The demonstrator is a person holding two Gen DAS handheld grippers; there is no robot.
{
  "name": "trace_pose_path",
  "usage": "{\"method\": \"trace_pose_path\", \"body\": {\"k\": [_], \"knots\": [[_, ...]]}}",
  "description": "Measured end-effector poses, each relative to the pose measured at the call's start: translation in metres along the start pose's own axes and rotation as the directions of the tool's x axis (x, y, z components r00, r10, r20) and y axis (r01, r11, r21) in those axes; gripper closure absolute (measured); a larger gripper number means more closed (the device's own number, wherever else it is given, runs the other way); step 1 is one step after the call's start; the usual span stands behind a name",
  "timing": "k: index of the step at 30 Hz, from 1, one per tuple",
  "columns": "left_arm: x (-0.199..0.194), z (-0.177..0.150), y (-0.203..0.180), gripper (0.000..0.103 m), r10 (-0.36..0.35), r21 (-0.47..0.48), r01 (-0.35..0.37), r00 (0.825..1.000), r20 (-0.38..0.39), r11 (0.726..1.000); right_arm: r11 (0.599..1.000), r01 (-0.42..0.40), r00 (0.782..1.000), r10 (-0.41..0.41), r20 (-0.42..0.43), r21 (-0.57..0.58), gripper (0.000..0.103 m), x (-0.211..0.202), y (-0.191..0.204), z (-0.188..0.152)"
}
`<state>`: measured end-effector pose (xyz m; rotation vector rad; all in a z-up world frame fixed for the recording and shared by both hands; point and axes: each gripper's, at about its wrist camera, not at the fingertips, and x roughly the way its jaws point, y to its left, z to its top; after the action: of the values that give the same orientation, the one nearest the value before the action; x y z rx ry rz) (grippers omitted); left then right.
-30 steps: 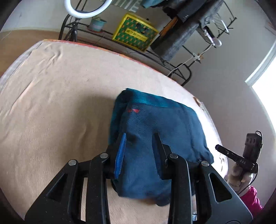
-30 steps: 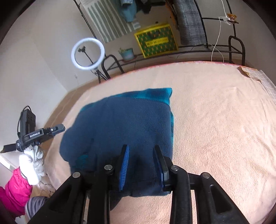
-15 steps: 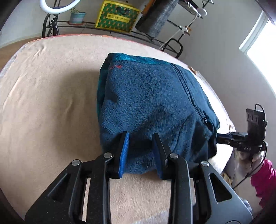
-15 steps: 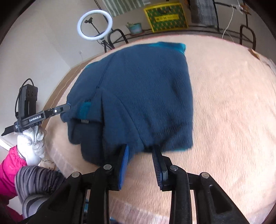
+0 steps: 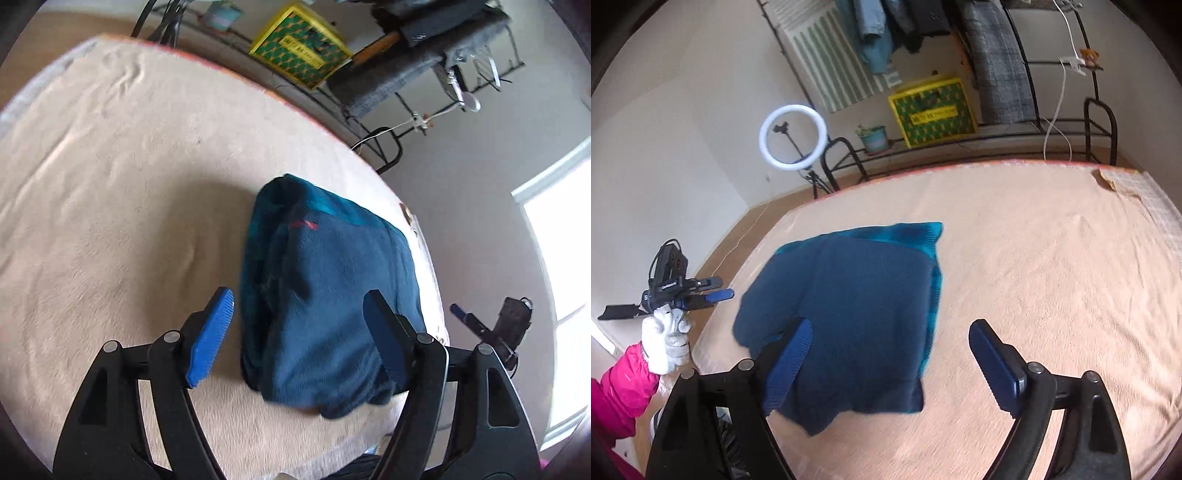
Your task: Fold large clothes
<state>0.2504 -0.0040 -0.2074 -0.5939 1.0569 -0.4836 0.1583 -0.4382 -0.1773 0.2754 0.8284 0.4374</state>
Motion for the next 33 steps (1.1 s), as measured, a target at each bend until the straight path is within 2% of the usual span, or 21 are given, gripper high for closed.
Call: {"method": "trace_pose_path", "body": {"k": [4, 8, 19, 21, 24, 27, 31, 33], "knots": [[0.023, 0.009, 0.014, 0.028, -0.037, -0.057, 0.035, 0.998, -0.043, 0.998, 0.993, -0.054, 0.996, 0.061, -0.072, 0.102, 0.014, 0.033, -0.032, 0.006], [0.039, 0.013, 0.025, 0.028, -0.050, -0.073, 0.045, 0.996, -0.071, 0.996, 0.977, -0.120, 0.984, 0.141, -0.112, 0.178, 0.014, 0.061, -0.052, 0.004], [0.075, 0.017, 0.041, 0.028, -0.155, -0.154, 0.135, 0.980, -0.125, 0.979, 0.958, -0.198, 0.950, 0.240, -0.201, 0.207, 0.014, 0.105, -0.060, -0.005], [0.077, 0.016, 0.044, 0.028, -0.179, -0.161, 0.160, 0.978, -0.111, 0.974, 0.957, -0.207, 0.949, 0.247, -0.197, 0.201, 0.014, 0.108, -0.059, -0.008], [0.078, 0.017, 0.041, 0.028, -0.174, -0.146, 0.158, 0.979, -0.109, 0.977, 0.944, -0.239, 0.942, 0.282, -0.182, 0.226, 0.015, 0.110, -0.058, -0.008], [0.080, 0.017, 0.035, 0.030, -0.150, -0.116, 0.137, 0.982, -0.112, 0.984, 0.923, -0.285, 0.921, 0.339, -0.192, 0.258, 0.026, 0.115, -0.054, -0.010], [0.084, 0.017, 0.025, 0.039, -0.113, -0.090, 0.103, 0.987, -0.113, 0.991, 0.926, -0.285, 0.919, 0.337, -0.205, 0.246, 0.028, 0.121, -0.043, -0.012], [0.084, 0.016, 0.020, 0.041, -0.089, -0.079, 0.081, 0.990, -0.112, 0.994, 0.936, -0.261, 0.925, 0.313, -0.215, 0.237, 0.032, 0.124, -0.038, -0.010]]}}
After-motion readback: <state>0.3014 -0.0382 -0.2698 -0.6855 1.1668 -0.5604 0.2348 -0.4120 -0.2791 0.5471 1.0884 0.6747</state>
